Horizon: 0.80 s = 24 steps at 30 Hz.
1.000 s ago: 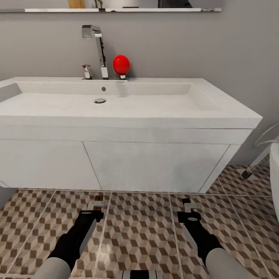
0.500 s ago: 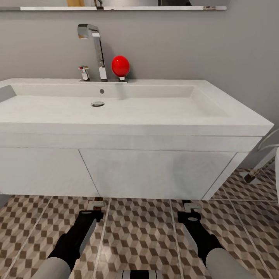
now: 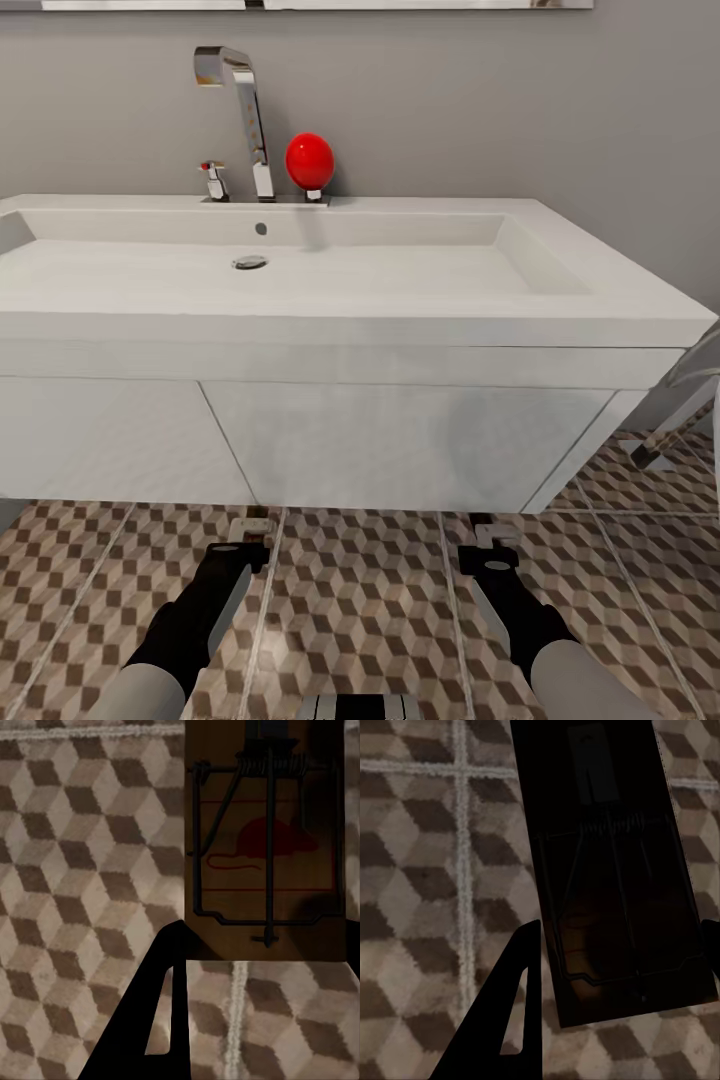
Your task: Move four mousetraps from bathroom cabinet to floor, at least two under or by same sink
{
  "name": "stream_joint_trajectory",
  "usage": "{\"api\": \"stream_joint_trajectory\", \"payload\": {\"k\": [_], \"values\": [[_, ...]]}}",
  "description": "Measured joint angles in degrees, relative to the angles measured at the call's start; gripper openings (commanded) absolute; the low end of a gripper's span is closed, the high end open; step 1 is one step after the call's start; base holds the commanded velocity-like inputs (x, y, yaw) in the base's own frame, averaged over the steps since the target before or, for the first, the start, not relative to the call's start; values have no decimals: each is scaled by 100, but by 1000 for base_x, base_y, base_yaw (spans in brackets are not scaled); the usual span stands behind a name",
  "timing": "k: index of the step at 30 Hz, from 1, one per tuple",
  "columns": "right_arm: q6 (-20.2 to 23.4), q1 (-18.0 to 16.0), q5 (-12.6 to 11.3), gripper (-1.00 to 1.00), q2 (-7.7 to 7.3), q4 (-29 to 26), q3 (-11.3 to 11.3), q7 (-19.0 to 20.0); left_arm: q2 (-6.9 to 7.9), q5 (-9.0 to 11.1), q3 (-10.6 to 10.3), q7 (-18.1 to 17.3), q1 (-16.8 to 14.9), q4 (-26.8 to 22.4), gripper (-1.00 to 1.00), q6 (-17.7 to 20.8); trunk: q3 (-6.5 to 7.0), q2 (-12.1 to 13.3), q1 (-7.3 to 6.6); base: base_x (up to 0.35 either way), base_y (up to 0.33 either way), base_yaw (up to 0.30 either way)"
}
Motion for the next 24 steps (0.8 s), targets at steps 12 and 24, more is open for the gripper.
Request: {"api": "stream_joint_trajectory", "payload": {"k": [12,24], "values": [[9,0,-7,-100,0,7,0,9,12,3,-7,-7,0,17,-100,5,-266,-16,31,0,0,0],[-4,0,-75,-100,-1,174,-68,-2,54,18,157,-8,0,84,-100,1,-532,-32,62,0,0,0]]}}
